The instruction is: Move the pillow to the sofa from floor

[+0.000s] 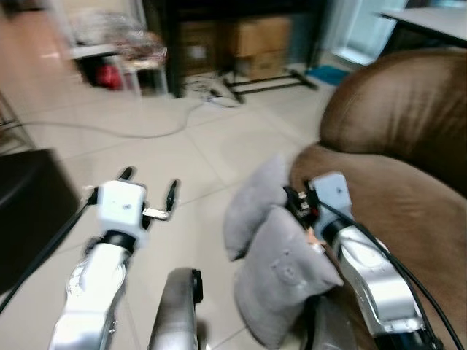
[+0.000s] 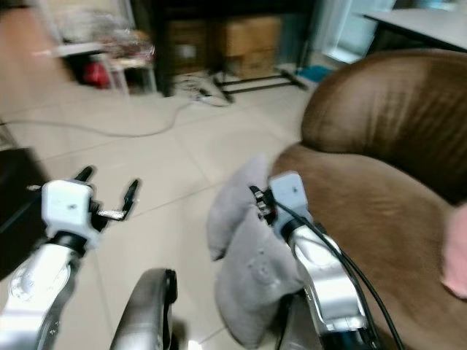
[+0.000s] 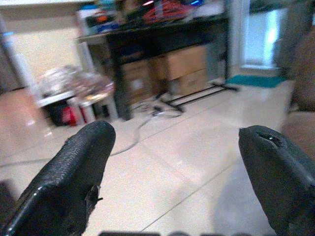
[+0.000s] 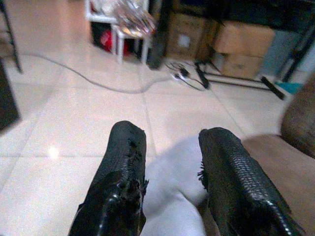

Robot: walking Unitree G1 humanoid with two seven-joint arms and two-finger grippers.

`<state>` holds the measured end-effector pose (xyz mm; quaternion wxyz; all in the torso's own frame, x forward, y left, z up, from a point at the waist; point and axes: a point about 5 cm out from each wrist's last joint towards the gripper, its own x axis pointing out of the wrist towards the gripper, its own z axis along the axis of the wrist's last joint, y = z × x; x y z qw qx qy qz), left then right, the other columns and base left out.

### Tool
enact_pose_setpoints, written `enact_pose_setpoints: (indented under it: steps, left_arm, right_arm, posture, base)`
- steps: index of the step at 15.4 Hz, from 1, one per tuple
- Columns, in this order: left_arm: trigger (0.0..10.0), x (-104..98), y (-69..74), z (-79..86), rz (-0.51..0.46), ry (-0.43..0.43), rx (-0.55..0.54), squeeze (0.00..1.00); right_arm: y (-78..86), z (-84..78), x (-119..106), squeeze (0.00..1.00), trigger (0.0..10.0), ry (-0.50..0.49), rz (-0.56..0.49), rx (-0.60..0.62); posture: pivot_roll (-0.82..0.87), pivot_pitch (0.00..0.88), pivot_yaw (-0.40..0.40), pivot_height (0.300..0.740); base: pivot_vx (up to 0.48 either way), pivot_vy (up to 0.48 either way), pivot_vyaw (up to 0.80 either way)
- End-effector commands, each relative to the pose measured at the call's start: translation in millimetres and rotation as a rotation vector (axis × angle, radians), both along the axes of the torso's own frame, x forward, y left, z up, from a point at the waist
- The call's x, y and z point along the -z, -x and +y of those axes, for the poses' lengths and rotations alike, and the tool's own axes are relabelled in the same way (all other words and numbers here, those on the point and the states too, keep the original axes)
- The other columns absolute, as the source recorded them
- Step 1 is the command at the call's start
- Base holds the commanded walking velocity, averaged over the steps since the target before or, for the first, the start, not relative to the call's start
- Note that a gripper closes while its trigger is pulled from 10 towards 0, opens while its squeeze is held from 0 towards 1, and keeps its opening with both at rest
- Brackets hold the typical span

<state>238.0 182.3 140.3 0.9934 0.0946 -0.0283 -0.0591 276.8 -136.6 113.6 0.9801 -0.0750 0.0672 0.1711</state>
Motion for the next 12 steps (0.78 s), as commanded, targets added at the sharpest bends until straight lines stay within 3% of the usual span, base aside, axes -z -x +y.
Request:
enact_pose_setpoints:
  steps: [1, 5, 8, 12]
  left_arm:
    - [10.0, -1.6, -1.2, -4.8, -0.005, -0.005, 0.015, 0.0]
    - [10.0, -0.8, -0.9, -4.5, 0.0, -0.01, 0.009, 0.0]
    - [10.0, -0.3, -1.5, -3.0, 0.002, -0.016, 0.001, 0.0]
    - [10.0, -0.8, -2.7, -3.8, -0.001, -0.017, 0.003, 0.0]
  right_arm:
    - [-0.1, -6.6, 0.7, 0.0, 10.0, -0.007, 0.009, 0.017]
    - [-0.2, -7.4, 1.9, 0.0, 10.0, -0.031, 0.027, 0.022]
    - [-0.2, -7.6, 4.4, 0.0, 10.0, -0.123, 0.045, 0.055]
    - [-1.5, -6.9, 3.7, 0.0, 10.0, -0.097, 0.046, 0.035]
  posture:
    - [-0.01, 0.0, -0.042, 0.531]
    - [-0.01, 0.0, -0.043, 0.531]
    - [-0.01, 0.0, -0.042, 0.511]
    - [-0.01, 0.0, -0.042, 0.476]
  base:
    - [0.0, 0.0, 0.0]
    - [0.0, 0.0, 0.0]
    - [0.0, 0.0, 0.0]
    - [0.0, 0.0, 0.0]
